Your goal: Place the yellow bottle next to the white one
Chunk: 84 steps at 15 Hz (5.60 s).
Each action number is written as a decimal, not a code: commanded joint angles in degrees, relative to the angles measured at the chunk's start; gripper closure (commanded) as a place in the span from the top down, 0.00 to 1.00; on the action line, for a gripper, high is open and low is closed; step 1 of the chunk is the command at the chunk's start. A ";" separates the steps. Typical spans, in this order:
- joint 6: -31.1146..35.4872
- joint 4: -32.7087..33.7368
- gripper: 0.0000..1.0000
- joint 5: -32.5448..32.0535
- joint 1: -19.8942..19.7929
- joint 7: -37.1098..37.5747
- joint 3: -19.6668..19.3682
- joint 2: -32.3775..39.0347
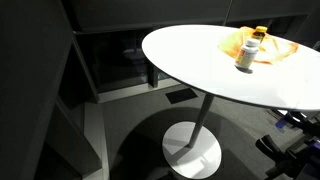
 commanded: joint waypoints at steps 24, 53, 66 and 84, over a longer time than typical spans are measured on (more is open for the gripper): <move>2.49 20.78 1.00 -1.86 -6.70 -2.94 -11.36 26.44; 15.96 33.36 1.00 -5.70 -11.38 -6.33 -19.45 48.65; 21.03 37.47 1.00 6.47 -12.41 -13.28 -20.02 61.82; 9.70 45.22 0.19 10.38 -14.05 -13.96 -19.59 67.27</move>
